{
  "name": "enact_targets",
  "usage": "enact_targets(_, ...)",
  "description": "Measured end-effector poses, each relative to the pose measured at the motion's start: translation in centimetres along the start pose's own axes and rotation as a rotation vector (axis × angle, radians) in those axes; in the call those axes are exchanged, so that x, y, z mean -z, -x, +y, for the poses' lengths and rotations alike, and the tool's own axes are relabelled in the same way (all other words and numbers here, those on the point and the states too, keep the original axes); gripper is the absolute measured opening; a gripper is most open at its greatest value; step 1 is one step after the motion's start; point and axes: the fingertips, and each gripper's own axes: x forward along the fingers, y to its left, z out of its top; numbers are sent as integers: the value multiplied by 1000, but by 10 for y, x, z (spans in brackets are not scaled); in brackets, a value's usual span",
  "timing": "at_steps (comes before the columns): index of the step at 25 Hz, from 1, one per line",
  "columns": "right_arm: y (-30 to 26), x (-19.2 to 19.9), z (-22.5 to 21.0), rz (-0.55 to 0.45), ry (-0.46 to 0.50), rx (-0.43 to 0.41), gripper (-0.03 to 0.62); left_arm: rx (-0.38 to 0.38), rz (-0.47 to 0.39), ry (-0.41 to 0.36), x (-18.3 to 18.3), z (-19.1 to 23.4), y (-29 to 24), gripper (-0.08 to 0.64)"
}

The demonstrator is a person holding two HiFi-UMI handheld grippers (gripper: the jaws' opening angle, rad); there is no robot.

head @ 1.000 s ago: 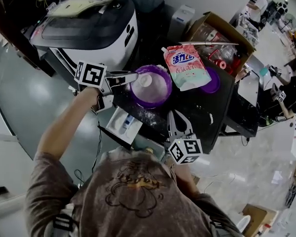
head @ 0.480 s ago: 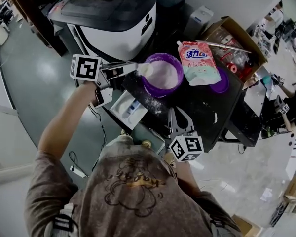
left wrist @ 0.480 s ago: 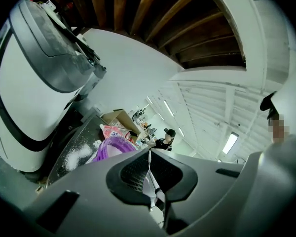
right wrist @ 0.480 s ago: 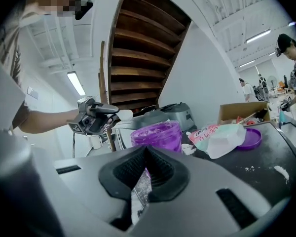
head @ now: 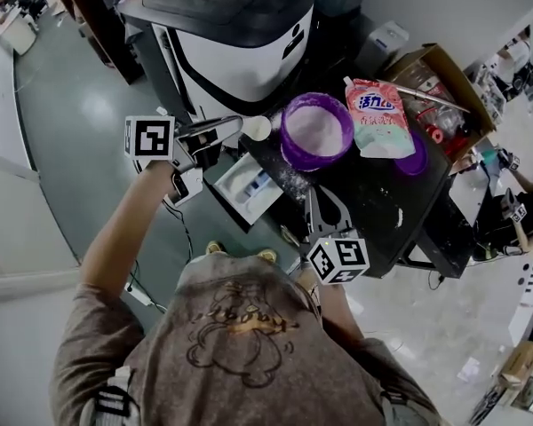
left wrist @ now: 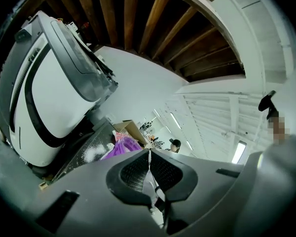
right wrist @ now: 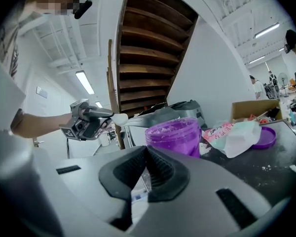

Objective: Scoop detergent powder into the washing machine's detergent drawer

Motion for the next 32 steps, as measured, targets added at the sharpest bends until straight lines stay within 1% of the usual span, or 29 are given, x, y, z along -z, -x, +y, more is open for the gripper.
enact_targets(3,-7,-2,6,2,2,0,2,-11,-23,-3,-1,6,11,23)
enact_targets(9,-17,-1,20,10,-2,14,2,-20,-49,82,14,19,25,23)
enact_targets(13,-22,3,28,4,1,23,2,-54,-46,29,27,35,32,23)
enact_targets(17,-23,6,33,-5,3,35,2,-72,-31,2,43,47,37,23)
enact_targets(23,-22,9,38,-15,1,68,2,-91,-24,-8,64,69,39,23)
enact_targets(29,-15,13,44,-17,-7,103,2,-139,44,-39,97,94,37,23)
enact_targets(32,-10,18,44,-12,-12,121,2,-154,81,-79,111,103,33,23)
